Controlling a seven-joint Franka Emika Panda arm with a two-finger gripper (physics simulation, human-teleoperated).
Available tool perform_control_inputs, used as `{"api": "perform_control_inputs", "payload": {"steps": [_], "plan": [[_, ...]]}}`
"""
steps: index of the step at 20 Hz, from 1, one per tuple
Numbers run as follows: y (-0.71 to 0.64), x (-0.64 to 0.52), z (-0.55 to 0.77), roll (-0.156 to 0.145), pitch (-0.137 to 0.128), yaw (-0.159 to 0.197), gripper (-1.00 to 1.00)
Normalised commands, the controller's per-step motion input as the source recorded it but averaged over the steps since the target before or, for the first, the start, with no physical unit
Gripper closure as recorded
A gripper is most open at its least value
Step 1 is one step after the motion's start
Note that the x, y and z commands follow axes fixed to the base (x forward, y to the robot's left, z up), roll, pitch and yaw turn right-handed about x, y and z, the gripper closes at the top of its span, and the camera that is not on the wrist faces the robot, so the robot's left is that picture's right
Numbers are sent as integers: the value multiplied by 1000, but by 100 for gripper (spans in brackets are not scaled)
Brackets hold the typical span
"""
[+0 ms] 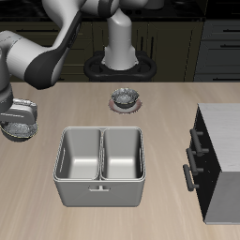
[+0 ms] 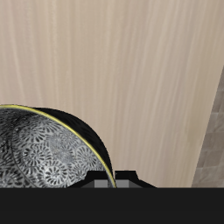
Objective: Pick up the bowl on the table and place it on top of the white cabinet
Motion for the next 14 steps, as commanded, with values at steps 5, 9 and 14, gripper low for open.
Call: {"api": "perform_control_inputs", "payload": {"steps": [5, 9, 14], "plan": [[23, -178, 583, -16, -74, -17, 100], [106, -261, 562, -3, -71, 7, 100], [96, -155, 512, 5, -67, 1, 100]]}}
